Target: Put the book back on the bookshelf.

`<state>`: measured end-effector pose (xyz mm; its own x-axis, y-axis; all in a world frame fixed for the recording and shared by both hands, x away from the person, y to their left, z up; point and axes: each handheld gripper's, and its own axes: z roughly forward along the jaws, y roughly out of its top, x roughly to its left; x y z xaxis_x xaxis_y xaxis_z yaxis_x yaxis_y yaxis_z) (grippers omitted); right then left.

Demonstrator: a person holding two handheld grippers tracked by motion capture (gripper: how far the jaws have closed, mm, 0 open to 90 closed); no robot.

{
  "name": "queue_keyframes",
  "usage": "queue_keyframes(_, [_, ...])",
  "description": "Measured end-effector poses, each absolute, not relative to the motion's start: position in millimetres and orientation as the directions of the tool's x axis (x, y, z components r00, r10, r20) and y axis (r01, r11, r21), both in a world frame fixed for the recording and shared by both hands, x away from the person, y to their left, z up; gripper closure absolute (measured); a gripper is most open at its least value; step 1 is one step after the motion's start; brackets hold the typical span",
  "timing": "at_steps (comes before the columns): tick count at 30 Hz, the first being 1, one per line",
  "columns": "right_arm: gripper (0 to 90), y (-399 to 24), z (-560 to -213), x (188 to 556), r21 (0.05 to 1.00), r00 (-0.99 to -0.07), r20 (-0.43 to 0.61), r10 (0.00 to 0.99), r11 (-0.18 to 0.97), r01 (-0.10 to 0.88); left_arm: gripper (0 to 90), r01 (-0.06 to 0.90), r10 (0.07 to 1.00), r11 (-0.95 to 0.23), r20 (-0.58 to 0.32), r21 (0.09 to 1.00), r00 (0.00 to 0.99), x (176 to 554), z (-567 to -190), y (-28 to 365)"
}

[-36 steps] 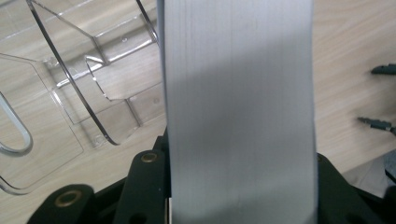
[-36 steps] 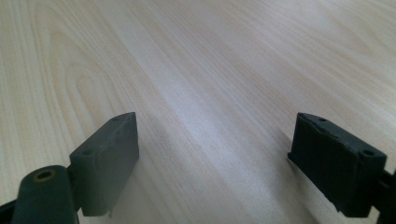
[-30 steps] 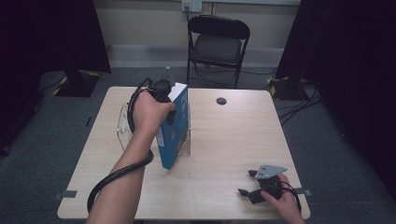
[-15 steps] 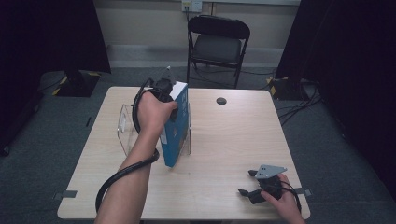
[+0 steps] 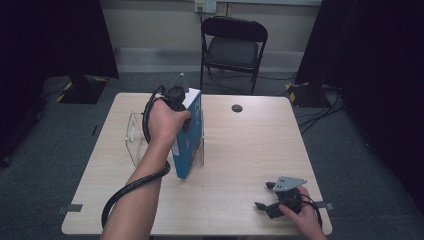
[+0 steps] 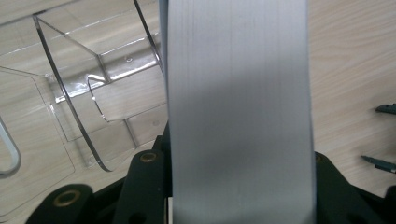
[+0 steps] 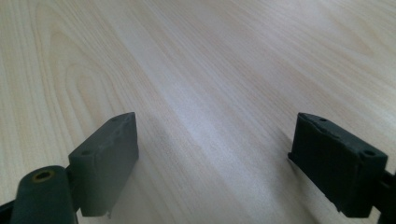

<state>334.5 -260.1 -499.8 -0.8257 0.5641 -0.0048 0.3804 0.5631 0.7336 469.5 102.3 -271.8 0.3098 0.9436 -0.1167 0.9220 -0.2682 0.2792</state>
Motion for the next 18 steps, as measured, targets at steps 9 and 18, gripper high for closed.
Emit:
queue_keyframes(9, [13.9,-260.1,-499.9,334.5,0.733,-0.825,-0.003,0.565,0.562,0.382,61.3,0.932,0.943,-0.282,-0.111,0.23,0.313,464.0,-280.5,105.9])
queue_keyframes(18, [13.9,-260.1,-499.8,334.4,0.733,-0.825,-0.004,0.565,0.563,0.382,59.3,0.928,0.934,-0.296,-0.133,0.228,0.331,464.4,-282.2,106.1])
